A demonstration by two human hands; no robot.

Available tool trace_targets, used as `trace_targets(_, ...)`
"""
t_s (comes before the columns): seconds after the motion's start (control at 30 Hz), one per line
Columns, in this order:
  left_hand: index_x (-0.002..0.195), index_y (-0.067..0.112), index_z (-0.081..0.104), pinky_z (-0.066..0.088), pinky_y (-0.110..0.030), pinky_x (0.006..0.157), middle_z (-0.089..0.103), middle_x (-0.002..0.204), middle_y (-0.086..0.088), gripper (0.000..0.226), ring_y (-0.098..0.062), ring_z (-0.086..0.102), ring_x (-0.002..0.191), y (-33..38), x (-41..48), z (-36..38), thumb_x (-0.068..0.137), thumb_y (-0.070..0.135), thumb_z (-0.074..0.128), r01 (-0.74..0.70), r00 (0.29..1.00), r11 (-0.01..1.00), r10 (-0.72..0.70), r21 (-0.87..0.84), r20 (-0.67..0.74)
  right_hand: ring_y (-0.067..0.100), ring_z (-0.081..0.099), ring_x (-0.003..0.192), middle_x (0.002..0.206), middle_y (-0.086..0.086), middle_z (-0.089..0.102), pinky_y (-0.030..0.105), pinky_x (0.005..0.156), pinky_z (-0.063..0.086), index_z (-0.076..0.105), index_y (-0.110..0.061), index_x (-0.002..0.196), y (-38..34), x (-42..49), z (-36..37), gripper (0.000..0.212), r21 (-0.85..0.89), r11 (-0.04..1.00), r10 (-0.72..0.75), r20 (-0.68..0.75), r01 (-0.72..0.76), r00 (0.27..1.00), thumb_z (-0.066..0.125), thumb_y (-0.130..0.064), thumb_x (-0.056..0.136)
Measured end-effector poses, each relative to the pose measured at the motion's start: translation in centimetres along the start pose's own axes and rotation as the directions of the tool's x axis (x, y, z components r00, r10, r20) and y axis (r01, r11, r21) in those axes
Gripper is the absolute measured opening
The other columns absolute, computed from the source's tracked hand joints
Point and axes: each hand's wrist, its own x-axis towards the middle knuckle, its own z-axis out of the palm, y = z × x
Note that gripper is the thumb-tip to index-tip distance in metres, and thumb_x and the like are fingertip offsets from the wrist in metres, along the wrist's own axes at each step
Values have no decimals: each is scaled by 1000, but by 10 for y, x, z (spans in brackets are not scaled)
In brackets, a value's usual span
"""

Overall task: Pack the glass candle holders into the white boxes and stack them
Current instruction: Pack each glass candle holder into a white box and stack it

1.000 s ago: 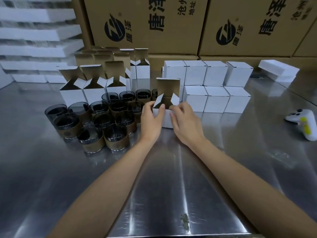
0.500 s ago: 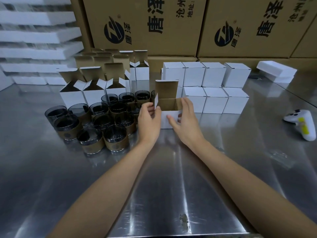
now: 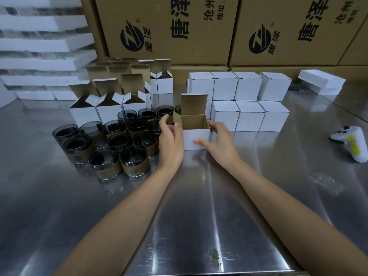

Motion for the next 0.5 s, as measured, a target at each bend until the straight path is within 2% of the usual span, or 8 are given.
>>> trace_targets(0.07, 150, 20, 27, 43, -14, 72, 59, 88, 5, 48, -9, 58, 82, 1, 0, -1, 103, 18, 35, 7, 1000, 1000, -7, 16, 19, 7, 49, 108, 122, 2, 54, 16, 90, 36, 52, -12, 130, 1, 1, -1, 67, -24, 1000, 4, 3, -3, 1000, 83, -34, 74)
trace_targets(0.1, 150, 18, 31, 44, -13, 81, 63, 100, 2, 47, -10, 60, 92, 2, 1, -1, 103, 15, 34, 8, 999, 1000, -9, 29, 38, 6, 48, 108, 122, 2, 53, 14, 90, 34, 51, -12, 130, 2, 1, -2, 68, -30, 1000, 4, 6, -4, 1000, 83, -35, 74)
trace_targets(0.17, 144, 12, 44, 41, -24, 103, 59, 130, -6, 42, -15, 54, 119, 3, 2, -2, 103, 12, 32, 5, 998, 999, -8, 49, 66, 10, 49, 113, 123, 2, 51, 13, 90, 33, 50, -9, 130, 2, 2, -3, 69, -28, 1000, 8, 6, -8, 1000, 82, -35, 75)
trace_targets(0.2, 141, 10, 47, 39, -29, 107, 55, 136, -9, 42, -17, 51, 124, 4, 2, -3, 102, 11, 32, 8, 997, 998, -12, 55, 74, 11, 49, 115, 124, 3, 49, 11, 89, 31, 48, -9, 130, 3, 2, -3, 69, -27, 1000, 4, 6, -4, 1000, 82, -35, 75)
trace_targets(0.33, 138, 8, 53, 40, -39, 109, 57, 137, -9, 41, -20, 52, 126, 4, 1, -5, 103, 18, 33, 16, 990, 997, -27, 79, 135, 3, 41, 122, 139, -4, 41, -2, 89, 30, 35, -13, 135, 5, 2, -3, 77, 46, 999, -4, 83, 0, 997, 80, -37, 77)
trace_targets(0.37, 135, 7, 55, 39, -40, 109, 57, 137, -9, 41, -20, 51, 128, 5, 0, -5, 104, 24, 35, 1, 989, 995, -16, 97, 150, 0, 41, 122, 142, -7, 40, 1, 95, 33, 35, -14, 133, 5, 3, -4, 75, 78, 997, 3, 106, -11, 994, 80, -37, 77)
trace_targets(0.43, 133, 6, 57, 37, -36, 110, 55, 139, -8, 47, -18, 49, 129, 7, -1, -5, 102, 37, 42, -13, 988, 990, -9, 143, 154, 2, 44, 122, 141, -9, 44, 22, 107, 39, 39, -15, 125, 7, 3, -6, 68, 117, 993, 6, 110, -19, 994, 81, -36, 76)
trace_targets(0.5, 134, 8, 55, 41, -28, 104, 60, 132, -7, 45, -14, 54, 120, 10, -3, -5, 99, 36, 50, 18, 990, 992, -36, 128, 139, 7, 46, 123, 134, -6, 47, 32, 108, 40, 40, -17, 125, 9, 2, -8, 70, 136, 991, -9, 91, -3, 996, 84, -34, 73)
